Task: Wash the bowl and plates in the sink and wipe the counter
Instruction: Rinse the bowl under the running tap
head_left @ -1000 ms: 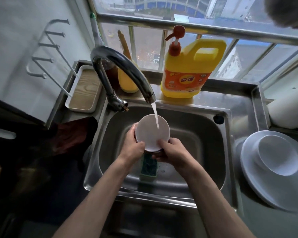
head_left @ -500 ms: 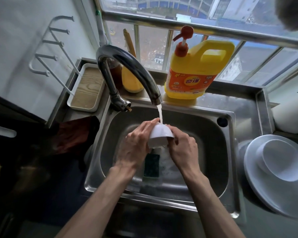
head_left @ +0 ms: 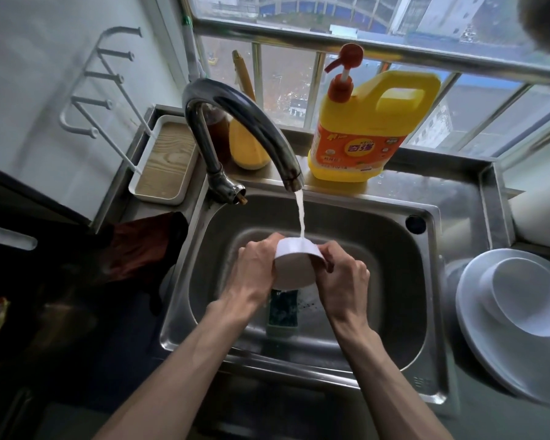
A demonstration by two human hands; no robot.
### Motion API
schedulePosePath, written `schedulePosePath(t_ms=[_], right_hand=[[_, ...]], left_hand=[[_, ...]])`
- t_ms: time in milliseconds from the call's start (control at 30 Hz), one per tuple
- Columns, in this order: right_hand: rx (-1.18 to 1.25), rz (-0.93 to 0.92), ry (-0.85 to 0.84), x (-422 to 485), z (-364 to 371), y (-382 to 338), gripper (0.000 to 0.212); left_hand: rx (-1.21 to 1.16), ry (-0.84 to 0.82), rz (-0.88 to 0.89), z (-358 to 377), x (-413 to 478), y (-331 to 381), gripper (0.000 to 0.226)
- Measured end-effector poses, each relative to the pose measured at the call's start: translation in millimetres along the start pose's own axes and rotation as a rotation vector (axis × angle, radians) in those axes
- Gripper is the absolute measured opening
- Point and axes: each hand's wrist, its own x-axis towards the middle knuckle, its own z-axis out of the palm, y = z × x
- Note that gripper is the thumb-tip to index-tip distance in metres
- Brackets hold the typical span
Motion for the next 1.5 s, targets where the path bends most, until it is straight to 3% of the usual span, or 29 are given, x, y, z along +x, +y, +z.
schedulePosePath(t_ms=[33, 167, 233, 367, 400, 467, 567, 633, 733, 900, 1067, 1133, 1233, 1300, 1367, 1500], right_hand=[[-0.073, -0.050, 0.016, -3, 2, 1, 0.003], [-0.057, -0.212, 0.037, -12, 5, -13, 0.042], [-0.009, -0.232, 0.066, -7, 2, -16, 0.043], [0.225, 0.015, 0.148, 5, -5, -19, 0.027], [0.298, 0.073, 0.122, 6, -6, -19, 0.023], [0.438, 0.123, -0.057, 9, -7, -15, 0.028], [0.636, 0.176, -0.434, 6, -10, -14, 0.051], [0.745, 0.248, -0.533, 2, -10, -16, 0.065], [0.836, 0.365, -0.552, 3, -8, -17, 0.079], [0.688, 0.399, -0.507, 19, -5, -26, 0.076], [0.739, 0.577, -0.467, 26, 5, -37, 0.057], [0.749, 0.564, -0.391, 24, 6, -40, 0.047], [0.785, 0.594, -0.283, 23, 8, -38, 0.045], [0.769, 0.533, -0.284, 20, 7, -40, 0.046], [0.778, 0.459, -0.368, 15, 9, -41, 0.047], [0.889, 0.416, -0.526, 8, 5, -36, 0.062]], left_hand=[[0.075, 0.004, 0.037, -1, -2, 2, 0.038], [0.244, 0.088, 0.157, 0, 6, 14, 0.030], [0.237, 0.132, 0.184, -1, 11, 18, 0.030], [-0.160, 0.090, -0.083, 0, 14, 12, 0.030], [-0.283, 0.023, -0.152, 3, 14, 9, 0.028], [-0.303, -0.029, -0.197, 5, 10, 4, 0.019], [-0.154, 0.050, -0.158, -1, 2, 2, 0.024], [-0.053, 0.091, -0.096, -4, 1, -1, 0.037], [0.084, 0.131, 0.023, -6, 5, -2, 0.054], [0.088, 0.202, 0.131, -1, 5, -2, 0.065], [-0.027, 0.275, 0.171, 11, 3, -1, 0.065], [-0.237, 0.297, -0.004, 14, 8, -2, 0.063], [-1.165, 0.028, -0.536, 1, 8, 8, 0.047], [-1.583, -0.167, -0.681, -5, -1, 18, 0.044], [-1.647, -0.208, -0.670, -4, -8, 29, 0.060], [-1.592, -0.061, -0.704, -5, -4, 27, 0.053]])
